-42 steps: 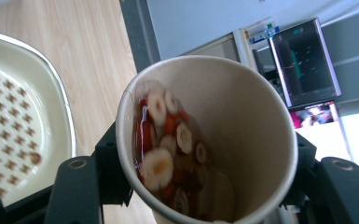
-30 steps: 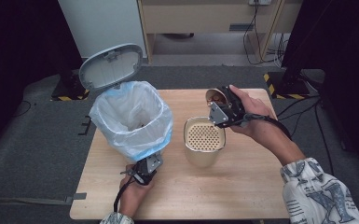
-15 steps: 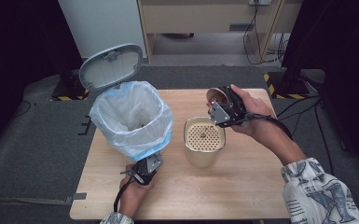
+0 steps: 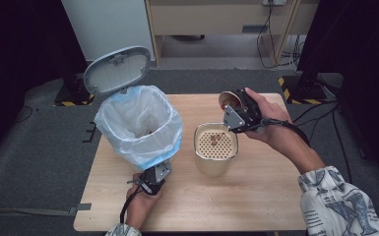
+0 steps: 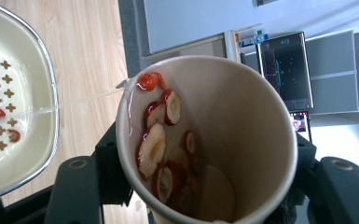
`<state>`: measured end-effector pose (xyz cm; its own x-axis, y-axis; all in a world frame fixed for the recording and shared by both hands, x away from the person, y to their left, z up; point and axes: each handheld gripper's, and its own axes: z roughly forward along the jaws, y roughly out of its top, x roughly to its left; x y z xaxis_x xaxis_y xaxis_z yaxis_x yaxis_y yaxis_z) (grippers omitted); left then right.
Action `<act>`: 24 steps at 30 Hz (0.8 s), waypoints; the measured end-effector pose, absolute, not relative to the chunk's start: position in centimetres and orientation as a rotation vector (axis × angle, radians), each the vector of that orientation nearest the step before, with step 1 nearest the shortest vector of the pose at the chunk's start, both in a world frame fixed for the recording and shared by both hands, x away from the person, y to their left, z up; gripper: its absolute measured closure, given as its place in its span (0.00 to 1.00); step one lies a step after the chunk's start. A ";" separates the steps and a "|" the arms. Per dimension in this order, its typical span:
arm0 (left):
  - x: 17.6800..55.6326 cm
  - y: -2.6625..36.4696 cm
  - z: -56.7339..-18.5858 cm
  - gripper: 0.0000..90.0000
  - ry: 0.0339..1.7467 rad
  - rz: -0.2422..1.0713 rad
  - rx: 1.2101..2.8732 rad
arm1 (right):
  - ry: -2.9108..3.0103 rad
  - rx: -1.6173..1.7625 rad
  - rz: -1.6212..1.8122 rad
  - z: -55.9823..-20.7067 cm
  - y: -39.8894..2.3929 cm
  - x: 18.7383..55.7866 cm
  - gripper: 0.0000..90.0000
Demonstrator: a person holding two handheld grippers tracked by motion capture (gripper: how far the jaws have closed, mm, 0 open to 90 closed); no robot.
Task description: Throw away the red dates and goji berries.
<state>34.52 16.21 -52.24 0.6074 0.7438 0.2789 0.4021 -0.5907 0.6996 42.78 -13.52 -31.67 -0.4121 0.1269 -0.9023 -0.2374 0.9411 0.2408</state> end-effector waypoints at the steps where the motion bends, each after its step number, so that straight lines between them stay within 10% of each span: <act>1: 34.5 16.2 -52.2 0.99 0.900 0.757 2.244 | 1.954 -0.081 0.396 -31.7 -13.5 42.8 0.41; 24: 34.5 16.2 -52.2 0.99 0.901 0.758 2.244 | 1.891 -0.164 0.301 -30.0 -13.3 42.1 0.41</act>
